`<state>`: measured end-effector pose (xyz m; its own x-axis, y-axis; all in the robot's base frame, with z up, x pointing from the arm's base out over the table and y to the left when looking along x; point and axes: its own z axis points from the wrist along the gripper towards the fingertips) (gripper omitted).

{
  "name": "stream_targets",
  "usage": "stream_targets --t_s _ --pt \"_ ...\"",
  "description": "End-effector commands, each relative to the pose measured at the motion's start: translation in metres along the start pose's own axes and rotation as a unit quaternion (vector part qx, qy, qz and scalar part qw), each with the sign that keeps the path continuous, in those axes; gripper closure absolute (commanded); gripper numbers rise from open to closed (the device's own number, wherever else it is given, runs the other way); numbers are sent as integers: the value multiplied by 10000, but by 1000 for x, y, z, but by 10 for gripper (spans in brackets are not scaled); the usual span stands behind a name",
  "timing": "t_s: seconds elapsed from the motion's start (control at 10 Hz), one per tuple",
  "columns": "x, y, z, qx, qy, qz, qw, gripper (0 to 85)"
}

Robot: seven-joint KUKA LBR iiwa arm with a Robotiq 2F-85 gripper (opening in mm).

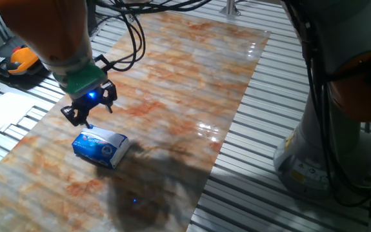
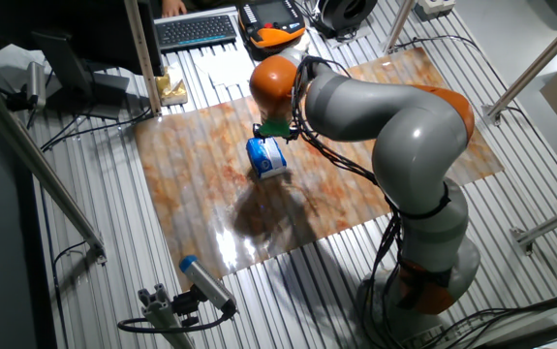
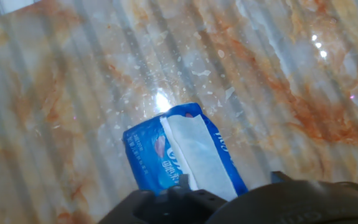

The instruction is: Pull out a napkin

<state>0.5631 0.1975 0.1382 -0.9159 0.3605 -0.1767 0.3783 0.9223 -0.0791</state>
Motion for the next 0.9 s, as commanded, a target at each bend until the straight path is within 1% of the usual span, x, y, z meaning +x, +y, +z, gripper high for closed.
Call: stream_targets --t_s 0.0,0.1,0.3,0.5,0.6,0.8 --pt "0 -1 2 -41 11 -21 10000 170" --pt "0 -2 5 -145 -6 -43 9999 170" --pt "0 -2 8 -137 -15 -88 9999 170" --pt "1 -1 19 -59 -133 -63 9999 170" --pt "0 -1 23 -80 -132 -56 9999 170" --pt "-1 -2 25 -81 -139 -56 9999 170"
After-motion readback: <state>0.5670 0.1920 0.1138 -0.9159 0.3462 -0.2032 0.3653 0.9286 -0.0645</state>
